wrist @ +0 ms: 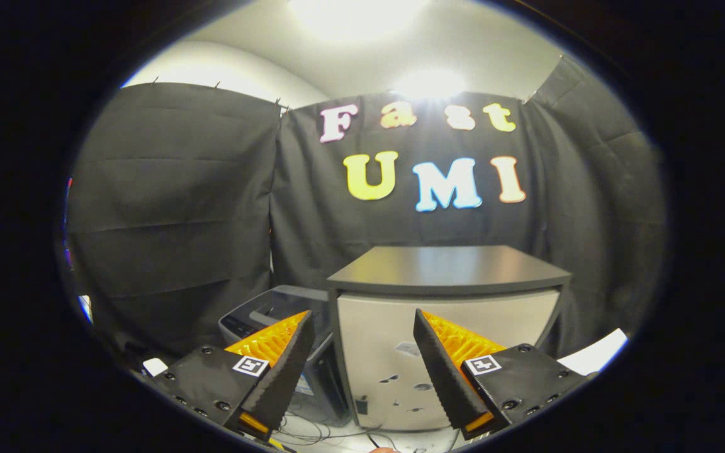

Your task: Put the clothes into the washing machine and then close the washing machine lid.

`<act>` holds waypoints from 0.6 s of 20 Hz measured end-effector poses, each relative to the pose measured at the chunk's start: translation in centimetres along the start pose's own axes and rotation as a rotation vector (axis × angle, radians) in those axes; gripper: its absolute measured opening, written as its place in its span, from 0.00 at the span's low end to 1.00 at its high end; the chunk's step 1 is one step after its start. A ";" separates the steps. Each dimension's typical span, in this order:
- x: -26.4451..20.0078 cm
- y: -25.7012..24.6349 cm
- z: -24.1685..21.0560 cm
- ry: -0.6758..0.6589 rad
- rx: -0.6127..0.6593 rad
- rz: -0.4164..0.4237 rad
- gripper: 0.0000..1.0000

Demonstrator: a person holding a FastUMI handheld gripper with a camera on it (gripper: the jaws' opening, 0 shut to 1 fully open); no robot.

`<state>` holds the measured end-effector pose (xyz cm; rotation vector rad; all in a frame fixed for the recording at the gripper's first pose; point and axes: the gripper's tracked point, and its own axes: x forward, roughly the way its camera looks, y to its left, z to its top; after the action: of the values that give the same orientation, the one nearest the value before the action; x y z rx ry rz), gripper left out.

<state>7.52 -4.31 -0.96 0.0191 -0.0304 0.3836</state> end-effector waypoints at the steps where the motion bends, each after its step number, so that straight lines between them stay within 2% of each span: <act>1: -0.9 -0.9 0.4 -0.023 -0.014 -0.021 0.97; 4: -3.1 -3.6 -1.8 0.000 0.013 -0.082 0.97; 7: -4.7 -5.1 -1.3 0.003 0.002 -0.124 0.97; 10: -5.3 -5.4 -1.5 0.010 0.015 -0.140 0.98; 12: -5.4 -5.5 -1.0 0.000 -0.020 -0.142 0.97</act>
<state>4.65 -11.43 -2.21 0.0015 -0.0324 0.2414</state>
